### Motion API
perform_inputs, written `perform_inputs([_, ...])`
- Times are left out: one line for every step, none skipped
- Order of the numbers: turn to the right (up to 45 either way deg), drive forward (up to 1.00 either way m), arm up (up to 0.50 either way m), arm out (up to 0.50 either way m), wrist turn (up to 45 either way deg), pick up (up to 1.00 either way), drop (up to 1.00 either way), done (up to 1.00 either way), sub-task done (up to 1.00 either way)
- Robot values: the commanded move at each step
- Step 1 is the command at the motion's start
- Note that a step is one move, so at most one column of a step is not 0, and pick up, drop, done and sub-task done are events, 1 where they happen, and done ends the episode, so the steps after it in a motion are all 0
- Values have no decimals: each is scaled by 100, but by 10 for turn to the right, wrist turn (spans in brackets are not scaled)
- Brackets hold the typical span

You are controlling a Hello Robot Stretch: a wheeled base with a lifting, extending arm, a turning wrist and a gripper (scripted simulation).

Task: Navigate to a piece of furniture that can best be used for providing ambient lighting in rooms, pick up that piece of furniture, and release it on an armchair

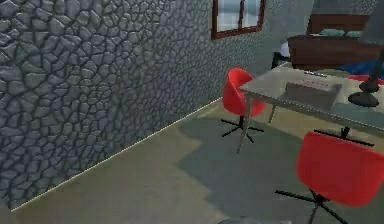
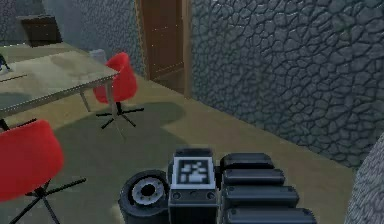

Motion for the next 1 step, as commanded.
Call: perform_inputs([420, 0, 0, 0, 0, 0, 0, 0, 0])
